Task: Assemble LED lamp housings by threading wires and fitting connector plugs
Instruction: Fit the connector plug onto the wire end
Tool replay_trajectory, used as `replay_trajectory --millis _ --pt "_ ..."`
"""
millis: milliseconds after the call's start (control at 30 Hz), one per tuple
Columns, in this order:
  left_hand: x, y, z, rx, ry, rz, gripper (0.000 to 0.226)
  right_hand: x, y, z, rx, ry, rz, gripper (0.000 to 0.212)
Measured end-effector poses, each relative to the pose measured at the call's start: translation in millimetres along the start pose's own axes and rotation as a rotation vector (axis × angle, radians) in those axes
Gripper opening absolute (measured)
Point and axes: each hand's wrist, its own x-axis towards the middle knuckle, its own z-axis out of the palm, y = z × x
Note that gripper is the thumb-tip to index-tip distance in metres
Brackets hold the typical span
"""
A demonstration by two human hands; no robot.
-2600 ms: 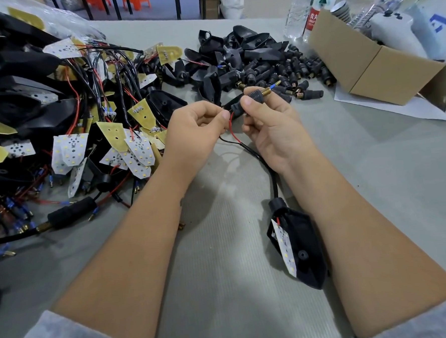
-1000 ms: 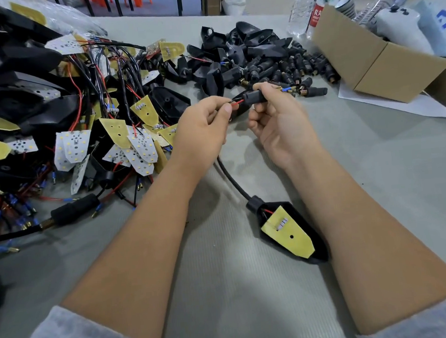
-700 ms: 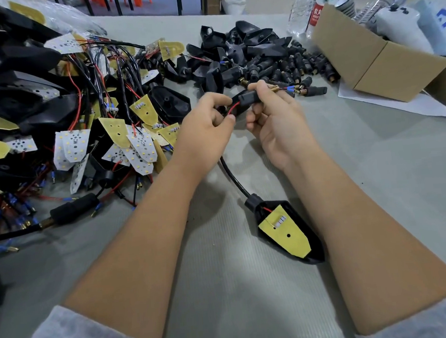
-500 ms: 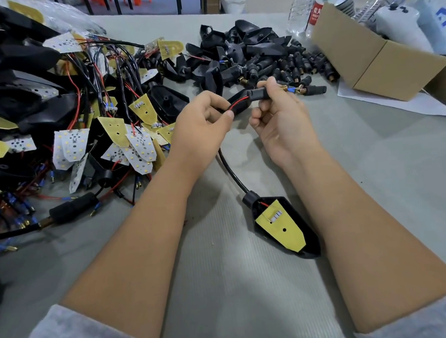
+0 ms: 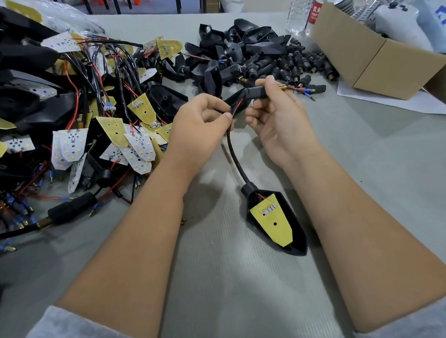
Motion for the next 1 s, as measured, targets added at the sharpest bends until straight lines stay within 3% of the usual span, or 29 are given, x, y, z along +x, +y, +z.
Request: replay_trajectory --millis 167,333,600,1000 --pt "2.1 -5.1 -2.2 -0.030 0.024 0.037 0.014 1.2 1.5 0.0 -0.054 0.003 -0.001 0.022" --pt "5.3 -9.6 -3.0 -0.232 0.058 -0.040 0.018 1.7 2.3 -0.3 -0.144 0.013 0.017 0.027" --pt "8.9 -8.0 -3.7 -0.249 0.041 -0.116 0.025 -0.7 1.1 2.1 -0.195 -0.051 0.024 0.023" --pt "6.4 -7.3 -4.1 -0.264 0.039 -0.039 0.017 -3.6 -1.0 3.2 -0.235 -0.050 0.031 0.027"
